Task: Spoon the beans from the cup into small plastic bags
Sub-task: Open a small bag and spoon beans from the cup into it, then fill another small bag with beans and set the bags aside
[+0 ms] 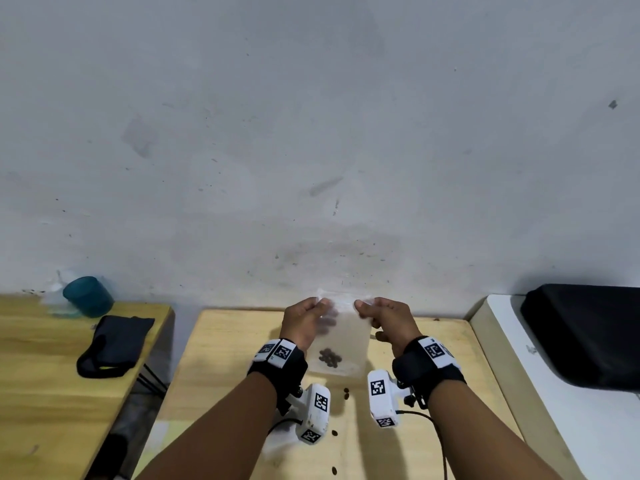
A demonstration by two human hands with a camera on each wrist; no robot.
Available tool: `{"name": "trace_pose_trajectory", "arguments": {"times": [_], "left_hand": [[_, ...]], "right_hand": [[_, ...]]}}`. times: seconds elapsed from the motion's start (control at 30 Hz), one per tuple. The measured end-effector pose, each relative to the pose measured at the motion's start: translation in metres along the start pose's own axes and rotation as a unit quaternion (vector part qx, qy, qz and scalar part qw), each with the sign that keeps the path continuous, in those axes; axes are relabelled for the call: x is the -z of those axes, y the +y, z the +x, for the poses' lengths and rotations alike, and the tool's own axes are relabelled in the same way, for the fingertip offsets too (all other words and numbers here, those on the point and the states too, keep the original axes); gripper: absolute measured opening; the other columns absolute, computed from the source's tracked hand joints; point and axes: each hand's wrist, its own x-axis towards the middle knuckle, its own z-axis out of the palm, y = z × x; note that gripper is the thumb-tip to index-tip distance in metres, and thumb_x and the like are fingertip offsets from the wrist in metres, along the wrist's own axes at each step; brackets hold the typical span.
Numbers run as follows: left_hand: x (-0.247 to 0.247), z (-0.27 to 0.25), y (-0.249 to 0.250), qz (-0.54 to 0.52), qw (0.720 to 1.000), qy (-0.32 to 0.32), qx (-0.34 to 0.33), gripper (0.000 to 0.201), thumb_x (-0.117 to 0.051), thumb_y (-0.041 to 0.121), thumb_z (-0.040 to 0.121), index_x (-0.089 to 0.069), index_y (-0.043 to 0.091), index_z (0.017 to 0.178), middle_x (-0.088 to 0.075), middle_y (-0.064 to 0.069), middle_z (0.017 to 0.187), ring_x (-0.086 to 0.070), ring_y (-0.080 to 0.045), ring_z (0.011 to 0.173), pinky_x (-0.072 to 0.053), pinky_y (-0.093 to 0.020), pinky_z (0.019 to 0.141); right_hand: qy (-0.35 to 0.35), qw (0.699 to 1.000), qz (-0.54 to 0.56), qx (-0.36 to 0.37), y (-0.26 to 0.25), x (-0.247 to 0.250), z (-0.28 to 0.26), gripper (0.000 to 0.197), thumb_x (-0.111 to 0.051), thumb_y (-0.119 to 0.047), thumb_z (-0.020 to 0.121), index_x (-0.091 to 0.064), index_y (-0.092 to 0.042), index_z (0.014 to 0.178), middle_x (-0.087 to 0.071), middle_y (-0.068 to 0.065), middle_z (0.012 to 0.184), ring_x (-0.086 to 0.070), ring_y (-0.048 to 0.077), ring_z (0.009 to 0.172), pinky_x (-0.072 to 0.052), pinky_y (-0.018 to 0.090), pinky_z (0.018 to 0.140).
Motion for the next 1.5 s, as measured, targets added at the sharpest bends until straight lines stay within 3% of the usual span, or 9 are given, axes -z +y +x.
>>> {"name": "trace_pose_trajectory", "arguments": {"times": [0.17, 0.37, 0.53, 0.63, 0.8, 0.93, 1.03, 1.23, 1.5], "left_hand": [[-0.007, -0.003, -0.003, 0.002, 1.000, -0.001, 0.010, 0.015, -0.060, 0.021, 0.092, -0.067, 0.008, 0.090, -0.070, -0.008, 0.081, -0.064, -0.018, 0.056, -0.048, -0.027, 0.060], [0.001, -0.004, -0.017, 0.013, 0.997, 0.069, -0.007, 0.018, -0.061, 0.027, 0.091, -0.074, 0.015, 0.086, -0.072, -0.007, 0.096, -0.064, -0.023, 0.090, -0.049, -0.038, 0.091], [0.015, -0.020, -0.029, 0.008, 0.992, 0.121, -0.032, 0.010, -0.064, 0.022, 0.090, -0.069, 0.015, 0.095, -0.069, -0.003, 0.093, -0.062, -0.020, 0.089, -0.046, -0.031, 0.085], [0.032, -0.039, -0.039, 0.029, 0.992, 0.121, -0.034, 0.033, -0.069, 0.011, 0.083, -0.056, 0.023, 0.110, -0.068, -0.009, 0.091, -0.063, -0.020, 0.082, -0.051, -0.027, 0.072], [0.080, -0.077, -0.073, 0.053, 0.996, 0.061, 0.022, 0.024, -0.061, -0.008, 0.082, -0.067, 0.009, 0.098, -0.068, -0.018, 0.100, -0.067, -0.032, 0.084, -0.054, -0.030, 0.064], [0.128, -0.096, -0.097, 0.091, 0.991, 0.080, 0.052, 0.029, -0.058, -0.011, 0.083, -0.070, 0.012, 0.098, -0.070, -0.016, 0.107, -0.066, -0.031, 0.098, -0.055, -0.039, 0.084], [0.169, -0.105, -0.108, 0.090, 0.987, 0.107, 0.084, 0.030, -0.059, -0.010, 0.083, -0.071, 0.014, 0.096, -0.070, -0.014, 0.108, -0.065, -0.035, 0.103, -0.053, -0.048, 0.091], [0.234, -0.115, -0.113, 0.035, 0.986, 0.132, 0.100, 0.025, -0.056, -0.011, 0.086, -0.066, 0.006, 0.101, -0.068, -0.016, 0.106, -0.068, -0.036, 0.080, -0.051, -0.029, 0.054], [0.314, -0.110, -0.117, -0.056, 0.963, 0.240, 0.110, 0.025, -0.051, -0.018, 0.087, -0.057, -0.001, 0.103, -0.060, -0.015, 0.094, -0.063, -0.017, 0.047, -0.050, -0.025, 0.039]], "right_hand": [[0.002, 1.000, 0.000, -0.003, 0.003, 0.005, -0.005, 0.028, -0.080, -0.027, 0.077, -0.056, -0.016, 0.068, -0.050, -0.008, 0.055, -0.038, 0.013, 0.055, -0.031, 0.025, 0.056], [-0.005, 0.996, -0.021, 0.083, 0.007, 0.012, -0.019, 0.025, -0.078, -0.005, 0.078, -0.054, -0.012, 0.080, -0.060, 0.001, 0.072, -0.051, 0.004, 0.054, -0.038, 0.017, 0.050], [-0.125, 0.982, -0.129, 0.050, 0.032, 0.003, -0.031, 0.015, -0.072, 0.007, 0.077, -0.071, -0.003, 0.088, -0.049, 0.006, 0.068, -0.044, 0.007, 0.048, -0.034, 0.013, 0.041], [-0.111, 0.986, -0.118, 0.025, 0.052, -0.009, -0.029, 0.026, -0.070, 0.006, 0.079, -0.074, -0.011, 0.099, -0.058, 0.001, 0.077, -0.049, 0.004, 0.051, -0.036, 0.015, 0.042], [-0.158, 0.977, -0.146, 0.012, 0.090, -0.045, -0.042, 0.033, -0.071, 0.009, 0.078, -0.074, -0.013, 0.103, -0.065, 0.003, 0.092, -0.054, 0.007, 0.065, -0.039, 0.009, 0.046], [-0.209, 0.957, -0.203, 0.011, 0.121, -0.083, -0.055, 0.039, -0.073, 0.006, 0.076, -0.073, -0.020, 0.104, -0.069, 0.009, 0.101, -0.057, 0.010, 0.065, -0.042, 0.011, 0.050], [-0.229, 0.950, -0.214, -0.009, 0.140, -0.122, -0.065, 0.038, -0.071, 0.009, 0.077, -0.073, -0.018, 0.105, -0.063, 0.004, 0.081, -0.051, 0.006, 0.053, -0.043, 0.016, 0.049], [-0.252, 0.934, -0.253, -0.004, 0.164, -0.191, -0.075, 0.039, -0.074, 0.004, 0.076, -0.071, -0.027, 0.100, -0.066, 0.001, 0.102, -0.063, 0.015, 0.092, -0.056, 0.027, 0.076], [-0.169, 0.935, -0.312, -0.009, 0.187, -0.229, -0.070, 0.015, -0.072, -0.008, 0.083, -0.066, -0.022, 0.084, -0.062, -0.008, 0.087, -0.060, 0.016, 0.092, -0.044, 0.024, 0.081]]}}
